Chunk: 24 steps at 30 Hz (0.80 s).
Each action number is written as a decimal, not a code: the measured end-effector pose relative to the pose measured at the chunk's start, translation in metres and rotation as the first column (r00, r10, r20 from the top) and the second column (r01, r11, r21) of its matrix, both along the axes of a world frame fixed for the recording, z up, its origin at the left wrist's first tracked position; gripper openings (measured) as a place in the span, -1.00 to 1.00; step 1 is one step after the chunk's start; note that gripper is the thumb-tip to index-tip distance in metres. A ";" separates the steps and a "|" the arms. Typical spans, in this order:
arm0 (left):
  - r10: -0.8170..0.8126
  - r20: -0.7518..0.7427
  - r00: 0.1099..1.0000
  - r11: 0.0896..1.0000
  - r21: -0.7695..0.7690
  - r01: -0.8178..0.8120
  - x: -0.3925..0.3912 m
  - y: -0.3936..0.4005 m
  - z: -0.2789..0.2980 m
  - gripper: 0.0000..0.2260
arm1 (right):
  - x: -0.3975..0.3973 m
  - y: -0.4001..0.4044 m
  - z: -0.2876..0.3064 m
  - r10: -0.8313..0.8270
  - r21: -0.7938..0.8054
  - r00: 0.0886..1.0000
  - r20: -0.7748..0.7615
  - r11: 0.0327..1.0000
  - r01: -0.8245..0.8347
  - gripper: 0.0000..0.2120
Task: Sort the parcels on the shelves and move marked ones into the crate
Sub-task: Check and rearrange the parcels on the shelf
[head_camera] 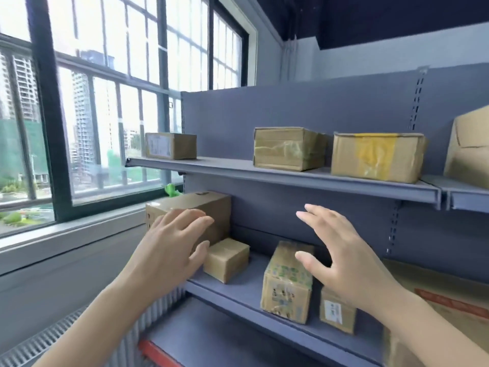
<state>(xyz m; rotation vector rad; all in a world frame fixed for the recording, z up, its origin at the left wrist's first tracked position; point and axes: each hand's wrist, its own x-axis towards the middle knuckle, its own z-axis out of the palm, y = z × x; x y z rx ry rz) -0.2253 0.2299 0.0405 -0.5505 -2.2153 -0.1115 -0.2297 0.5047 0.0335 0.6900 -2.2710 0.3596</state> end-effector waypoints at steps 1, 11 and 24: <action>0.004 -0.005 1.000 1.000 -0.004 -0.004 -0.010 -0.013 0.003 -0.64 | -0.007 -0.010 0.005 -0.014 0.014 1.000 -0.011 1.000 0.015 -0.45; -0.107 -0.087 0.990 0.994 0.017 0.109 -0.127 -0.132 0.030 -0.70 | -0.090 -0.105 0.067 -0.229 0.136 0.958 -0.171 0.958 0.253 -0.44; -0.466 -0.299 0.833 0.844 0.134 0.520 -0.231 -0.057 0.081 -0.67 | -0.105 -0.038 0.120 -0.533 0.080 0.828 -0.174 0.830 0.552 -0.40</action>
